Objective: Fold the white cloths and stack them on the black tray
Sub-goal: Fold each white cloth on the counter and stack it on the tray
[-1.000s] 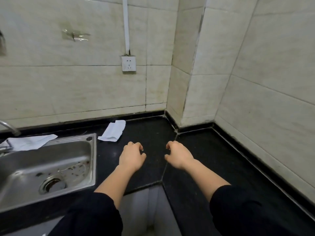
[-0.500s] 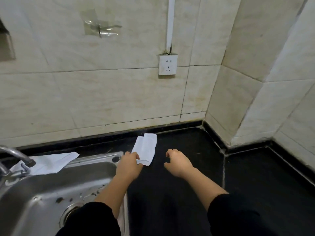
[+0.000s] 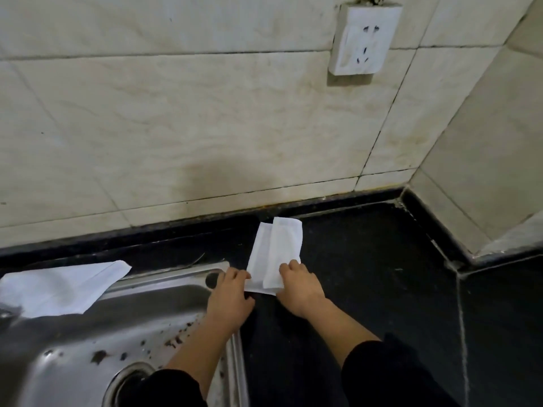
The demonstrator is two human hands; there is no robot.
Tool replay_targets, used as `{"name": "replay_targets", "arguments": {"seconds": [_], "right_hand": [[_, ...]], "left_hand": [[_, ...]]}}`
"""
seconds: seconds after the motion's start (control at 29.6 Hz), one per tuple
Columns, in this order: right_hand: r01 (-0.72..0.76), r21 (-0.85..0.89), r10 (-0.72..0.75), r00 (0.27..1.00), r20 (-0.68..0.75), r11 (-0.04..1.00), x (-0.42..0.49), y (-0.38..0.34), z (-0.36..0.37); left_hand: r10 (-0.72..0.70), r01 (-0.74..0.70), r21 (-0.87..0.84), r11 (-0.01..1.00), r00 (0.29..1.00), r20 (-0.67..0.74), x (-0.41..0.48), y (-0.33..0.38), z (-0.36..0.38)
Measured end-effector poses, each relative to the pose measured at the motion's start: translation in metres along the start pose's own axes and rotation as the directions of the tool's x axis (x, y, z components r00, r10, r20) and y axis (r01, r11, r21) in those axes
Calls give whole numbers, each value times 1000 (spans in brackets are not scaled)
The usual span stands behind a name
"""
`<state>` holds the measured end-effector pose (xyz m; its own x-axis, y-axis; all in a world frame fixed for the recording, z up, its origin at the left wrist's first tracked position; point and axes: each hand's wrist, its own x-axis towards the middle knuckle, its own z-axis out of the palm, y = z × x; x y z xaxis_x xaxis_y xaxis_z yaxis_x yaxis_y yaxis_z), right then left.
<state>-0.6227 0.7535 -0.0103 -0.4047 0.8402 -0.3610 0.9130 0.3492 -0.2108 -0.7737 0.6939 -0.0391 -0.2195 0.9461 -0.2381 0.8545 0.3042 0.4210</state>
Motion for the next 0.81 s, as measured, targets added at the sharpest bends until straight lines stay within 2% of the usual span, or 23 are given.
{"name": "replay_targets", "arguments": {"seconds": [0.1,0.2,0.34,0.41,0.47,0.54,0.61,0.64,0.71,0.81], "right_hand": [[-21,61,26,996,-86,998,6,2,9],[-99,355,158,977,-141,930,16,7,9],[-186,746,390,915,-106,640,20,20,-9],[-183,855,478,874,-84,486,22,30,-22],[-145,924,541,838,-76,354,18,43,-38],[-63,964,583,806,-104,259,-4,61,-65],[6,975,585,800,-137,220,-8,72,-80],[37,977,587,794,-158,212,-21,81,-91],[74,977,578,796,-178,200,-33,93,-103],[82,977,565,805,-181,197,-80,124,-111]], "left_hand": [[55,-55,81,995,998,1,6,1,7],[46,-48,100,994,999,19,18,4,12],[40,-41,44,998,999,21,27,8,13],[-15,9,-118,993,999,-50,31,12,8],[-141,95,-367,925,985,-100,34,21,0],[-239,163,-621,767,970,-40,24,45,-18],[-266,183,-758,626,964,13,26,58,-31],[-246,155,-783,602,969,2,20,71,-38],[-189,85,-786,612,981,-41,14,84,-48],[-21,0,-706,708,1000,-20,-14,106,-48]]}}
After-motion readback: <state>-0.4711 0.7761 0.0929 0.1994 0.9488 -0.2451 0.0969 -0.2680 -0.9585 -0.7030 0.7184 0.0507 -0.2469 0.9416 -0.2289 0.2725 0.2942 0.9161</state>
